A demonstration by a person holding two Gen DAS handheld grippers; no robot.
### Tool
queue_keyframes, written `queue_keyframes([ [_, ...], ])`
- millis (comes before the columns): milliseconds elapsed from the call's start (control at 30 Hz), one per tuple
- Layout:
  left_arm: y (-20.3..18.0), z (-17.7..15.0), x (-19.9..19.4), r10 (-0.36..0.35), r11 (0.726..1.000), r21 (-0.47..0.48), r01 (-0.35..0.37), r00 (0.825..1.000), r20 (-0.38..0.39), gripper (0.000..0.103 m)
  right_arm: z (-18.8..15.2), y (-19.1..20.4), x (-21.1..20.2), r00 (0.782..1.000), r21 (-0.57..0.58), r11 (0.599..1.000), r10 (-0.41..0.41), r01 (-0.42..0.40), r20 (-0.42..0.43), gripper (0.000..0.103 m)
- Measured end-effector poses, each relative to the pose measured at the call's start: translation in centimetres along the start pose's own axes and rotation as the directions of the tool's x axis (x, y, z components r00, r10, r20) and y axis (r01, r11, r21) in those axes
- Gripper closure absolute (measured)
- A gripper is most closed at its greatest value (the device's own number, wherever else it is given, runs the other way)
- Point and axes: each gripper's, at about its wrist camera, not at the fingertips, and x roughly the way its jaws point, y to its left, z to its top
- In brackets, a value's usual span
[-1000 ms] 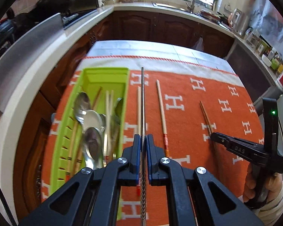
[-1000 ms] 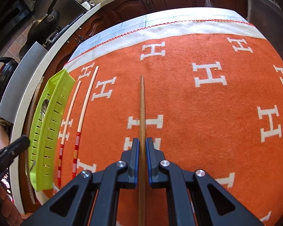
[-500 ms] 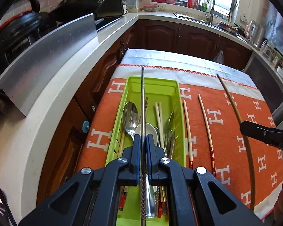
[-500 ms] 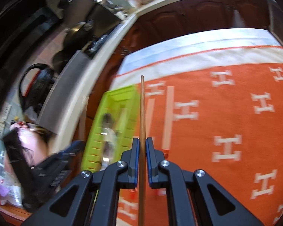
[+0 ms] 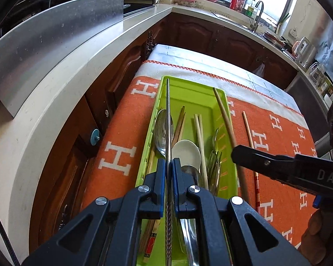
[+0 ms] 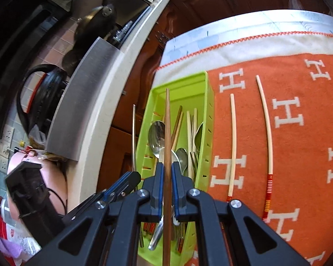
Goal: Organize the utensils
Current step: 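Lower both chopsticks into the green tray and open both grippers, then grasp a red-banded chopstick with the right gripper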
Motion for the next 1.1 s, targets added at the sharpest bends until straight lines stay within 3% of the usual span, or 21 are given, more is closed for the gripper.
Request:
queue_keyframes([
  [333, -1.1, -0.4, -2.0, 0.046, 0.999, 0.026, -0.046, 0.999, 0.021, 0.093, 0.2, -0.4, -0.4, 0.998, -0.025, 0.998, -0.060, 0.061, 0.024, 0.094],
  [600, -2.7, -1.2, -3.9, 0.070, 0.996, 0.057, -0.073, 0.996, 0.050, 0.079, 0.6, -2.0, -2.8, 0.984, -0.056, 0.986, -0.152, 0.157, 0.090, 0.094],
  [633, -2.9, -1.2, -4.0, 0.074, 0.995, 0.059, -0.077, 0.996, 0.054, 0.076, 0.7, -2.2, -3.1, 0.982, -0.060, 0.984, -0.161, 0.167, 0.098, 0.094],
  [767, -4.0, -1.2, -4.7, 0.075, 0.995, 0.065, -0.081, 0.993, 0.088, 0.047, 0.7, -3.0, -4.7, 0.970, -0.085, 0.974, -0.198, 0.211, 0.138, 0.094],
  [900, -5.3, -1.1, -5.3, 0.073, 0.994, 0.076, -0.081, 0.992, 0.102, 0.045, 0.8, -3.4, -6.0, 0.961, -0.108, 0.965, -0.220, 0.240, 0.170, 0.094],
  [967, -5.9, -1.1, -5.3, 0.075, 0.993, 0.081, -0.084, 0.991, 0.106, 0.036, 0.8, -3.7, -6.6, 0.956, -0.123, 0.960, -0.228, 0.253, 0.185, 0.094],
  [1100, -7.0, -1.5, -5.4, 0.104, 0.987, 0.105, -0.117, 0.986, 0.127, 0.030, 0.7, -4.1, -7.1, 0.951, -0.142, 0.952, -0.241, 0.270, 0.191, 0.094],
])
